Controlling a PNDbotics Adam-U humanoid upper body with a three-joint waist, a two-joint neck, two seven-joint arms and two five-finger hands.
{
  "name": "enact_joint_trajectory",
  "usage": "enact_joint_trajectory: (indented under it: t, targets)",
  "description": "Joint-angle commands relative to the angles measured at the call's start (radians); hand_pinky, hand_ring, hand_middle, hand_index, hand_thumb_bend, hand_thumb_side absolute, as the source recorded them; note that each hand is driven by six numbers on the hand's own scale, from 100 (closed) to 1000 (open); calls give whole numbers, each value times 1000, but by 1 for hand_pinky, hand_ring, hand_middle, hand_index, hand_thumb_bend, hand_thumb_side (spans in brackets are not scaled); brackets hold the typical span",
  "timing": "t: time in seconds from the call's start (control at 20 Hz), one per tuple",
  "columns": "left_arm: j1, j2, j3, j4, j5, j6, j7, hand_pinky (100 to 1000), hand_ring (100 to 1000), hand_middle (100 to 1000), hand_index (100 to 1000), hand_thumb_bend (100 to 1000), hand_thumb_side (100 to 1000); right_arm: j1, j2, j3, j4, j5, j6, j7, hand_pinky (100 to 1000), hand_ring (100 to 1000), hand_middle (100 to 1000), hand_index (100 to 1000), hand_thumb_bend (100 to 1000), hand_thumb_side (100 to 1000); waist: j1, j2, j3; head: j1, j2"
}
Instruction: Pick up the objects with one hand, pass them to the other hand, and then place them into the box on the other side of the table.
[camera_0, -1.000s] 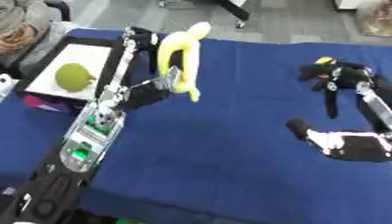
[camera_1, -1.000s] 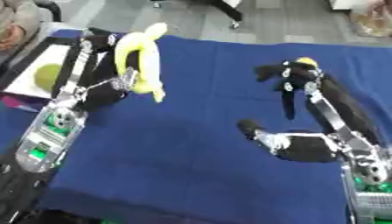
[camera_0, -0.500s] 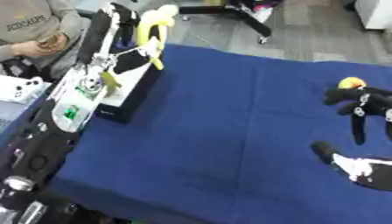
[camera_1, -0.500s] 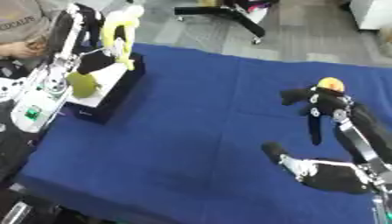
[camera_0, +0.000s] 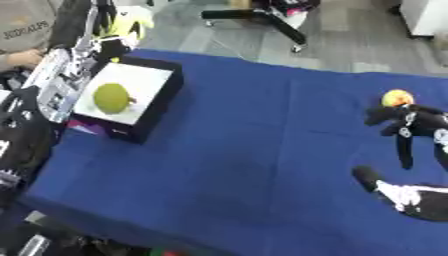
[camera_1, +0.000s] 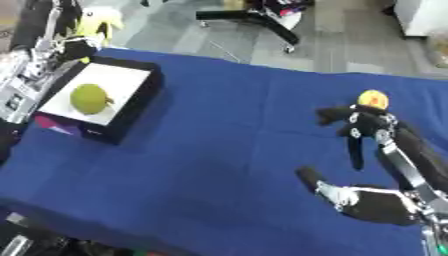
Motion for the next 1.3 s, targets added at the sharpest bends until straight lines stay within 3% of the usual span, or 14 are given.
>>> enact_joint_trajectory:
  t: [0.05,0.2,0.4,0.5,0.6,0.65,0.75,0.85,0.95,1.3]
  targets:
    - [-44,54,-1,78,-58,56,-14,378,270,266,367,468,100,-11,-15,3,-7,-6,-1,5,639,249,669,821,433,574,0,-16,-2,-1,-6]
    - [-74,50,-25,162,-109,108,-27,387,275,267,373,522,100,-12,-16,5,-7,-8,-2,7,639,249,669,821,431,575,0,-15,-5,1,-5]
    - [-106,22,-49,282,-183,181,-39,406,290,276,384,508,100,-13,-17,7,-7,-9,-3,11,640,250,668,821,427,575,0,-14,-10,2,-4]
    - [-118,5,-55,339,-218,216,-32,464,353,346,446,471,100,-13,-17,7,-7,-10,-3,12,640,249,666,821,427,576,-1,-14,-12,2,-5]
    - [-126,-12,-56,393,-250,229,-33,542,460,483,587,495,122,-13,-17,7,-7,-10,-2,12,640,250,664,821,426,576,-1,-14,-13,2,-5]
    - [-131,-19,-54,420,-261,224,-35,554,480,509,623,486,181,-13,-17,6,-7,-10,-2,12,640,250,664,821,426,576,-1,-14,-13,2,-5]
    - [-140,-28,-47,474,-258,200,-32,610,567,638,787,503,427,-13,-16,6,-7,-10,-2,12,640,250,663,821,426,576,-1,-13,-13,2,-5]
    - [-146,-34,-44,528,-241,169,-16,657,646,738,875,512,638,-12,-17,7,-7,-11,-1,12,640,250,663,821,425,577,-1,-14,-13,2,-5]
    - [-151,-37,-44,573,-221,137,4,682,694,777,906,556,745,-12,-17,6,-6,-11,-1,13,640,250,663,820,426,577,-1,-14,-13,2,-5]
    - [-136,-28,-40,556,-130,39,67,692,724,801,916,525,801,-12,-17,5,-6,-10,0,12,642,251,663,821,422,578,0,-13,-11,-3,-7]
